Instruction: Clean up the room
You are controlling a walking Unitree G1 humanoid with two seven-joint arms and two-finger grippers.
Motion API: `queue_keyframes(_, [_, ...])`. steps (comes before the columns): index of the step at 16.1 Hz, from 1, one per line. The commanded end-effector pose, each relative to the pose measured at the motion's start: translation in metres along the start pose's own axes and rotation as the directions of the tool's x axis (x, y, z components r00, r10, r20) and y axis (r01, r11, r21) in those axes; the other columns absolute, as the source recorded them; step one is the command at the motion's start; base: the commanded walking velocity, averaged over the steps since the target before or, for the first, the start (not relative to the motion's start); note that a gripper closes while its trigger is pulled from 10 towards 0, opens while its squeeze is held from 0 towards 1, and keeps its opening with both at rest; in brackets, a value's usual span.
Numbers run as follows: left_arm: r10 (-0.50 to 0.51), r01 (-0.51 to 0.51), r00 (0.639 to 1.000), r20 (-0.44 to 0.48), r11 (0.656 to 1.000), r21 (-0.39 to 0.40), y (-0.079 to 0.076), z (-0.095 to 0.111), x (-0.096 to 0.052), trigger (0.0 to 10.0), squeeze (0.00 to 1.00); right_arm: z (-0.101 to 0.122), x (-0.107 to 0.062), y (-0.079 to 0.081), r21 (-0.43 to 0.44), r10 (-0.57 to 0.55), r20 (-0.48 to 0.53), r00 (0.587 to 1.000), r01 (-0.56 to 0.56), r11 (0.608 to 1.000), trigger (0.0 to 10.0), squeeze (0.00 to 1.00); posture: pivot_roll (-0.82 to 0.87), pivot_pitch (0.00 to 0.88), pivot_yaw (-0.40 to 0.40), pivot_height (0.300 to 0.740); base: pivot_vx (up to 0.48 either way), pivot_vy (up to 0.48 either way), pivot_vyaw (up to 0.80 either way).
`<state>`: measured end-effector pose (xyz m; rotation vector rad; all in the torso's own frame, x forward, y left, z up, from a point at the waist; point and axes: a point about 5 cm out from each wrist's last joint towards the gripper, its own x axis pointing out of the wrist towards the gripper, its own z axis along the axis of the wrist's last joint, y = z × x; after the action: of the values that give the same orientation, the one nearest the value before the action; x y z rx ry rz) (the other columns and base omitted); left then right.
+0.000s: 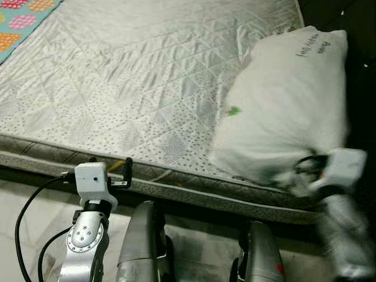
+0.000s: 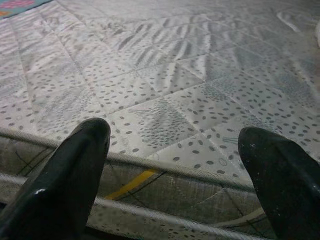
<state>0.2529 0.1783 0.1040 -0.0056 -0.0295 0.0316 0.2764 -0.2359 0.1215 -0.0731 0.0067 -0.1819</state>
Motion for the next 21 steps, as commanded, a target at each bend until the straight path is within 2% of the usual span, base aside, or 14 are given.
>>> queue_keyframes(1, [-0.007, 0.007, 1.0, -0.004, 1.0, 0.0, 0.0, 0.0, -0.002, 10.0, 0.0, 0.007, -0.003, 0.008, -0.001, 0.032, 0.019, 0.999, -0.032, 1.0, 0.0, 0.0, 0.08, 0.188, 0.014, 0.583, 0.0, 0.0, 0.0])
queue_keyframes(4, [-0.004, 0.004, 1.0, -0.003, 1.0, -0.002, -0.001, 0.0, -0.002, 10.0, 0.0, 0.009, 0.01, 0.019, 0.026, 0.067, -0.001, 0.998, -0.067, 0.997, 0.0, 0.0, 0.09, 0.187, 0.012, 0.583, 0.0, 0.0, 0.0])
queue_keyframes(5, [-0.002, 0.002, 1.0, -0.003, 1.0, -0.003, -0.001, 0.001, -0.001, 10.0, 0.0, 0.014, 0.019, 0.02, 0.022, 0.078, 0.01, 0.997, -0.079, 0.997, 0.0, 0.0, 0.09, 0.186, 0.009, 0.583, 0.0, 0.0, 0.0])
queue_keyframes(6, [0.003, -0.003, 1.0, 0.0, 1.0, -0.003, -0.001, 0.001, -0.001, 10.0, 0.0, 0.028, 0.038, 0.014, -0.001, 0.08, 0.044, 0.996, -0.08, 0.997, 0.0, 0.0, 0.1, 0.186, 0.005, 0.583, 0.0, 0.0, 0.0])
queue_keyframes(7, [0.009, -0.009, 1.0, 0.002, 1.0, -0.003, 0.0, 0.002, -0.002, 10.0, 0.0, 0.039, 0.052, 0.005, -0.016, 0.06, 0.063, 0.996, -0.06, 0.998, 0.0, 0.0, 0.1, 0.186, 0.001, 0.583, 0.0, 0.0, 0.0])
queue_keyframes(8, [0.025, -0.025, 1.0, 0.004, 1.0, 0.0, 0.003, 0.002, -0.003, 10.0, 0.0, 0.055, 0.071, -0.013, -0.028, 0.02, 0.081, 0.997, -0.018, 0.999, 0.0, 0.0, 0.1, 0.186, 0.001, 0.583, 0.0, 0.0, 0.0])
queue_keyframes(9, [0.033, -0.033, 0.999, 0.003, 0.999, 0.002, 0.004, 0.002, -0.003, 10.0, 0.0, 0.061, 0.076, -0.02, -0.033, 0.006, 0.077, 0.997, -0.003, 0.999, 0.0, 0.0, 0.11, 0.185, -0.005, 0.583, 0.0, 0.0, 0.0])
queue_keyframes(10, [0.049, -0.049, 0.999, 0.003, 0.999, 0.009, 0.006, 0.001, -0.005, 10.0, 0.0, 0.077, 0.09, -0.047, -0.067, -0.039, 0.077, 0.996, 0.044, 0.997, 0.0, 0.0, 0.11, 0.184, -0.007, 0.583, 0.0, 0.0, 0.0])
queue_keyframes(14, [0.047, -0.047, 0.999, 0.007, 0.999, 0.013, 0.006, 0.002, -0.003, 10.0, 0.0, 0.108, 0.098, -0.089, -0.107, -0.168, 0.114, 0.979, 0.181, 0.978, 0.0, 0.0, 0.12, 0.185, -0.006, 0.583, 0.0, 0.0, 0.0])
queue_keyframes(16, [0.046, -0.046, 0.999, 0.01, 0.999, 0.015, 0.006, 0.003, -0.002, 10.0, 0.0, 0.115, 0.098, -0.098, -0.093, -0.213, 0.122, 0.969, 0.225, 0.97, 0.0, 0.0, 0.12, 0.185, -0.006, 0.583, 0.0, 0.0, 0.0])
queue_keyframes(18, [0.048, -0.048, 0.999, 0.01, 0.999, 0.014, 0.006, 0.003, -0.002, 10.0, 0.0, 0.104, 0.096, -0.096, -0.091, -0.213, 0.091, 0.973, 0.222, 0.971, 0.0, 0.0, 0.11, 0.186, -0.004, 0.583, 0.0, 0.0, 0.0])
queue_keyframes(21, [0.048, -0.048, 0.999, 0.005, 0.999, 0.01, 0.004, 0.002, -0.005, 10.0, 0.0, 0.07, 0.093, -0.079, -0.087, -0.145, 0.026, 0.989, 0.147, 0.985, 0.0, 0.0, 0.11, 0.189, -0.006, 0.583, 0.0, 0.0, 0.0])
